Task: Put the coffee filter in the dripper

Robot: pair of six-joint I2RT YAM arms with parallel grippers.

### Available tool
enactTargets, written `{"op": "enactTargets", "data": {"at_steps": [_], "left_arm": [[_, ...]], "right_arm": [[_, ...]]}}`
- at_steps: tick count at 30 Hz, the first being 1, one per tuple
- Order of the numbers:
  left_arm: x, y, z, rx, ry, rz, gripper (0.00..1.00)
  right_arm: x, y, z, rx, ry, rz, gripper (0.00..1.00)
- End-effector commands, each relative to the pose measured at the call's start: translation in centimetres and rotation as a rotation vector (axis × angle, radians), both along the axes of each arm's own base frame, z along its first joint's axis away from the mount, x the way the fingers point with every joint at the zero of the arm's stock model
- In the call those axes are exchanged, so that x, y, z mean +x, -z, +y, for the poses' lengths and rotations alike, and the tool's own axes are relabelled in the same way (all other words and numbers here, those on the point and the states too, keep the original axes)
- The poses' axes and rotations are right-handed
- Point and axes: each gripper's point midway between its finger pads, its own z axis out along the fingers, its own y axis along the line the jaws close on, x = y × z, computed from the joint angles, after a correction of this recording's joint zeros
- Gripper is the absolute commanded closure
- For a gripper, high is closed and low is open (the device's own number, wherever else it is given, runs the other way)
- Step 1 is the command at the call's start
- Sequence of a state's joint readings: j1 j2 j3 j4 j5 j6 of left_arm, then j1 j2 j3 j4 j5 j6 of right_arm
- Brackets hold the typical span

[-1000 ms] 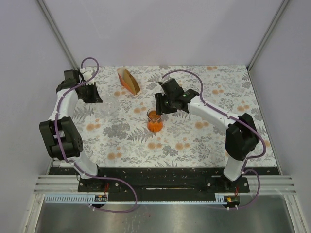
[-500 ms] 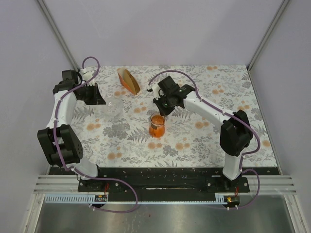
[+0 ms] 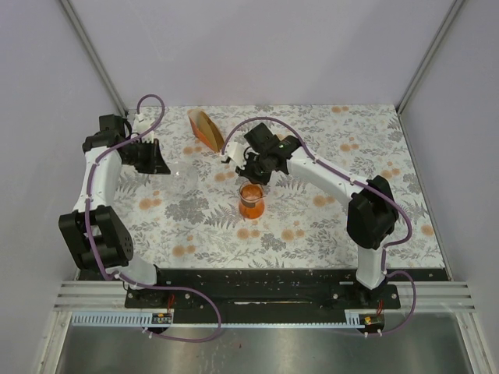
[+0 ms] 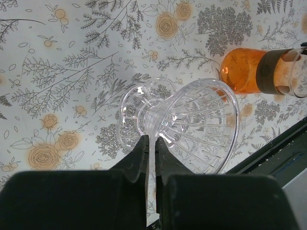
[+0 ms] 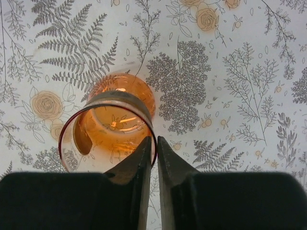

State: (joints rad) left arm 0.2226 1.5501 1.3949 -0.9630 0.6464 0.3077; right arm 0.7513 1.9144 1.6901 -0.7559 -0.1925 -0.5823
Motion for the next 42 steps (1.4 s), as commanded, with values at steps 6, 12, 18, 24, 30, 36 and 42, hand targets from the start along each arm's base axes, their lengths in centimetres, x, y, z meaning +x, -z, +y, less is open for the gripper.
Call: {"op": "enactTargets", "data": {"at_steps": [6,12,18,24,30,36,42], "left_arm": [[-1.3,-3.9,-2.6,-0.018,0.136,-0.095,1.00],[-2.4,-5.4,-5.5,0.007,0.263,-0.126,1.00],[-3.2,-7.6,-9.1,0.007,0.391,-0.176,1.00],[-4.8,-9.3,-11.5,-0.013,0.486,-0.205,1.00],[-6.0,-9.9,-12.8,-0.022,0.541,-0.224,1.00],[-6.7,-10.2,-13.7,-0.055,0.578,-0.221,1.00],[-6.9,-10.7,-14.5,-0.108,0.582,-0.201,1.00]], "right_arm": [[-0.2,-4.6,1.9,0.112,-0.054,-0.037,0.44],[-0.2,-11.1,2.2,0.265,0.037,-0.105,0.21],[-2.5,-17.1,3.1,0.489,0.159,0.025,0.08],[-4.2,-18.2,6.0,0.630,0.188,0.257,0.15],[-5.0,-16.5,8.1,0.638,0.139,0.413,0.26],[-4.7,-15.5,8.9,0.647,0.132,0.437,0.35],[-4.3,-14.0,8.8,0.622,0.169,0.451,0.66]]}}
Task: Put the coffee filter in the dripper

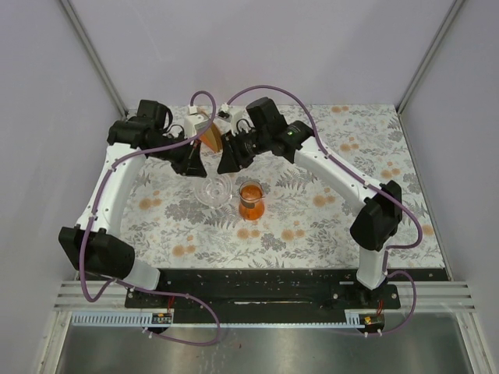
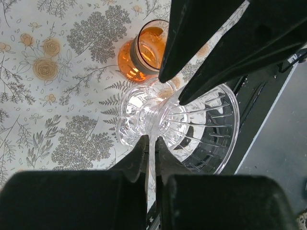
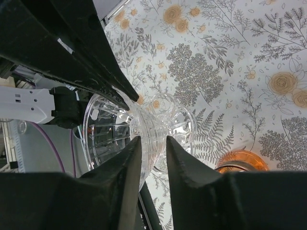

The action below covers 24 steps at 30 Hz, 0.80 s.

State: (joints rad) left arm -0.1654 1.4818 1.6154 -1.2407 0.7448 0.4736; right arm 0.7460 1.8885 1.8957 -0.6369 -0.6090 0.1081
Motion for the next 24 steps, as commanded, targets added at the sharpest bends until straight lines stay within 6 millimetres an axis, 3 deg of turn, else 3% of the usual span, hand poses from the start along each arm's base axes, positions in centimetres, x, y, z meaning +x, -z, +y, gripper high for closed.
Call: {"op": "enactTargets", "data": {"at_steps": [1,7,8,9,11,17,19,24], "left_arm": [[-0.1,-3.1,-1.6,-0.109,0.037,-0.044,1.00],[0.4,-2.6,-2.8,-0.186,-0.055,0.073,1.00],[0.5,-2.5,-2.7,-0.185,-0.069,0.079,0.95],[0.6,-2.7,-2.7,-0.185,-0.075,0.072,0.78],[1.0,-3.1,-2.7,-0.188,-0.091,0.053,0.54],[1.8,-5.3,-2.1,-0.187,-0.125,-0.041,0.11],[2.4,-5.7,-1.5,-0.187,-0.158,-0.056,0.01],[4.5,-5.5,0.9,-0.182,-0.279,-0.076,0.01]], "right_arm": [[-0.2,-1.0,0.4,0.044,-0.007,-0.005,0.70],[0.1,-0.2,-0.6,-0.014,0.021,-0.028,1.00],[0.3,-0.2,-0.7,-0.028,0.030,-0.033,1.00],[0.3,0.0,-1.0,-0.047,0.037,-0.033,1.00],[0.4,0.0,-1.4,-0.074,0.038,-0.029,1.00],[-0.2,-0.3,-2.6,-0.130,0.039,-0.017,1.00],[0.0,-0.6,-3.1,-0.133,0.059,-0.009,1.00],[2.7,-0.3,-5.8,-0.128,0.237,0.039,1.00]]}}
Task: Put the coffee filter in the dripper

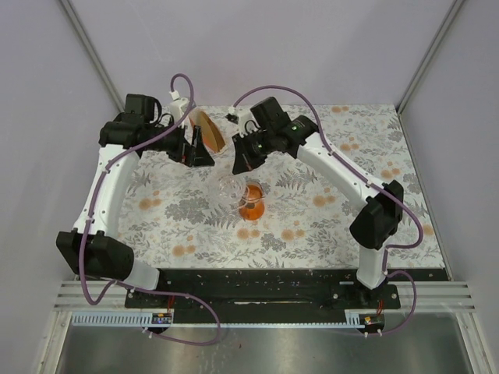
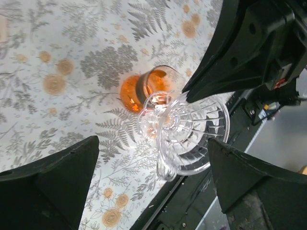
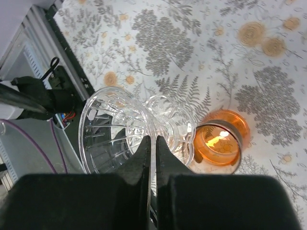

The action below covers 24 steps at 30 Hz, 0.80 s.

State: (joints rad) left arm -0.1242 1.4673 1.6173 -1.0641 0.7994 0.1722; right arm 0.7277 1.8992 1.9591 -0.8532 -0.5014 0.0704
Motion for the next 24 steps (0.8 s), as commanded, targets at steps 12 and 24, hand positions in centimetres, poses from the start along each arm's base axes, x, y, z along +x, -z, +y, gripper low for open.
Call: {"op": "enactTargets", "data": {"at_steps": [12,24], "left_arm": [[4.3,0.0,4.0,0.086,-0.201,-0.152,0.01],[4.4,1.0,4.5,0.093,-0.205,-0.150,0.01]], "right_arm": [[5.3,-2.6,-5.2,0.203,0.485,-0.031,1.00],[3.4,-4.3,-6.5,0.303,0.534,-0.034,1.00]]}}
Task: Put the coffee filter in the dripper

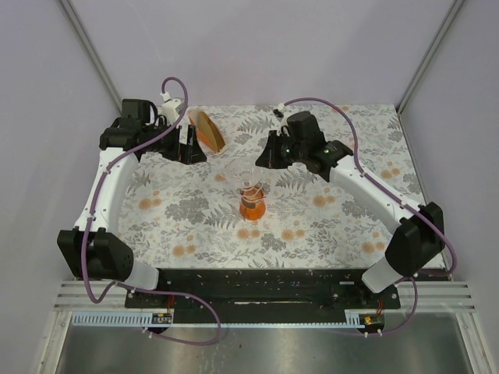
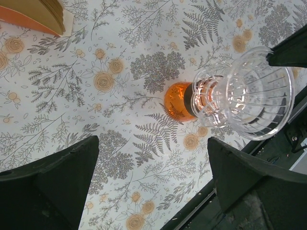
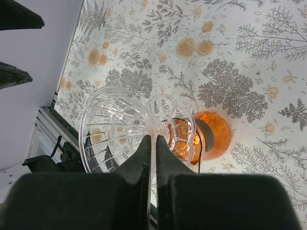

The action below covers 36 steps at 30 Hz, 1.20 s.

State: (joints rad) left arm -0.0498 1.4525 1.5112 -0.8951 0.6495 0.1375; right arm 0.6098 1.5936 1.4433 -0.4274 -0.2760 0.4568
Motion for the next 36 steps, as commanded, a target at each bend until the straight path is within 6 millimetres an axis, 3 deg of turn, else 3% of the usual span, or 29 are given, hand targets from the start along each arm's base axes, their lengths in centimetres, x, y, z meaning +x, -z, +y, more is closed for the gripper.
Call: {"op": "enactTargets", "data": {"at_steps": [1,7,22,32,36], "left_arm": [[0.4,-1.5,0.5,0.008,-0.012,-0.082,0.01],[0.6,-1.3,0.4,0.003,-0.008,-0.078,0.01],[0.6,-0.9,0.4,-0.001,-0.007,-0.066,0.01],[0.5,-1.0,0.3,-0.005,-0.002,-0.070,0.01],[0.5,-1.1,0.4,-0.001,-0.001,-0.076,0.01]], "right_arm": [[-0.9,-4.8,0.0,0.131,0.023,-0.089,1.00],[-1.8,-3.3,-0.3,0.139,0.032,-0.047,1.00],[-1.6,-0.1,-0.9,0.087,0.069,0.003,1.00],[-1.2,1.0,-1.2,0.054,0.089,0.009,1.00],[-0.9,0.6,-1.7,0.046,0.114,-0.012,1.00]]}}
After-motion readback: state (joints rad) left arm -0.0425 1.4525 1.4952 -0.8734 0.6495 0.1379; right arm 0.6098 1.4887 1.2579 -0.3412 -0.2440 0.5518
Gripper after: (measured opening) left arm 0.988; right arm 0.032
